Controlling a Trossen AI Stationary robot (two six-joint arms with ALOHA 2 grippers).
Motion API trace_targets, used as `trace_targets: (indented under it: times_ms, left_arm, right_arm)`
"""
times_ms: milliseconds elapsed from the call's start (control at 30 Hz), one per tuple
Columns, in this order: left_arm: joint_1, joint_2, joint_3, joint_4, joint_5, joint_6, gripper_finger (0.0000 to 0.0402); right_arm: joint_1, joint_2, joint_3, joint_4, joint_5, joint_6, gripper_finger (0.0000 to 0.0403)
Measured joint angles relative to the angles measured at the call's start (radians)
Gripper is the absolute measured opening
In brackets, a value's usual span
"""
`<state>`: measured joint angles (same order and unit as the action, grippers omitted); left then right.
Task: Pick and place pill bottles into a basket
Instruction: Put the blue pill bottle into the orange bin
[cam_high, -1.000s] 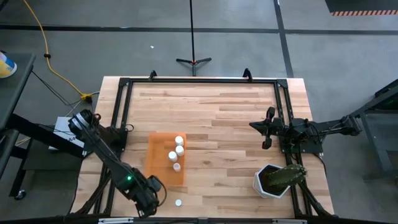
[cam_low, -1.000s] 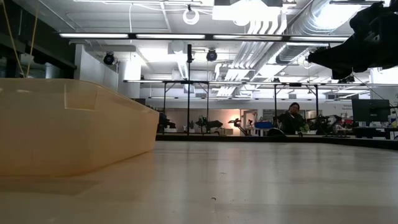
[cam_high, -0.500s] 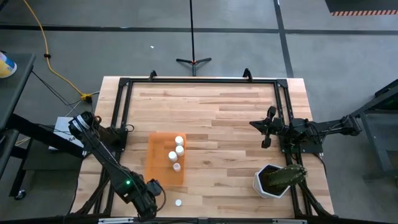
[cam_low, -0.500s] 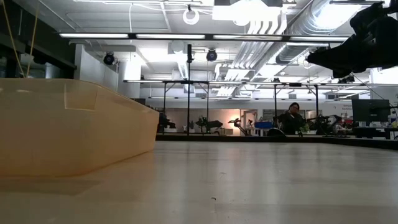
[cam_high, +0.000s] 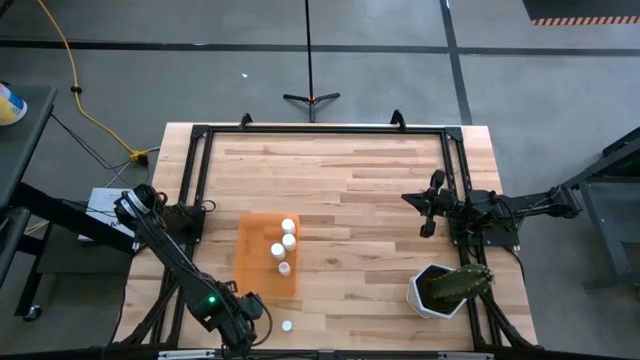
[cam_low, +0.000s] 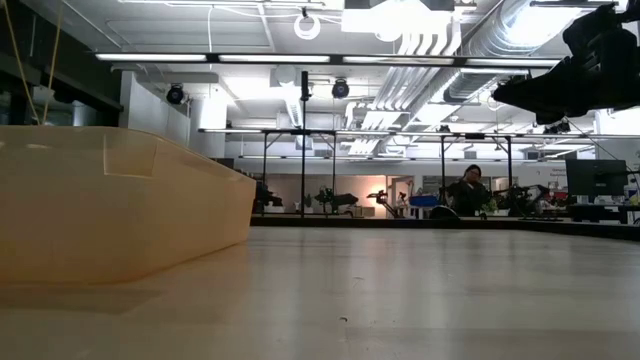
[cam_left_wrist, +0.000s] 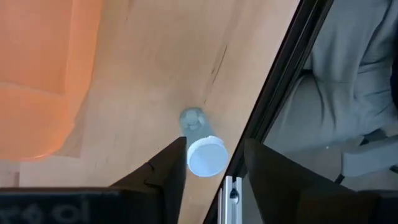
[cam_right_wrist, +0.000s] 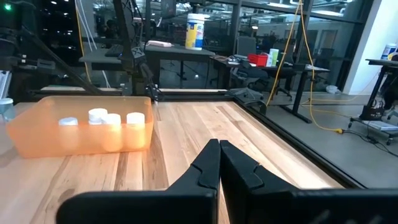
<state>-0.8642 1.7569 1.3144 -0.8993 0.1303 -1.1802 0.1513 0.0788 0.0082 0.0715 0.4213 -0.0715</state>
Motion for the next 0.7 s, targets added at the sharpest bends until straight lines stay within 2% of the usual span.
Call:
trace_targets:
  times_ms: [233, 333, 433, 700]
  left_arm:
    - [-0.001, 0.000, 0.000, 0.007, 0.018, 0.006, 0.0284]
    - [-0.008, 0.000, 0.000, 0.007, 0.012, 0.005, 0.0303]
    - [-0.015, 0.011, 0.000, 0.007, 0.012, 0.005, 0.0306]
    - [-0.024, 0.067, 0.000, 0.033, 0.025, 0.006, 0.0283]
  right_arm:
    - [0.000, 0.000, 0.000, 0.000, 0.000, 0.000, 0.0000]
    - [0.000, 0.000, 0.000, 0.000, 0.000, 0.000, 0.0000]
    - [0.000, 0.000, 0.000, 0.000, -0.001, 0.000, 0.0000]
    - [0.000, 0.000, 0.000, 0.000, -0.001, 0.000, 0.0000]
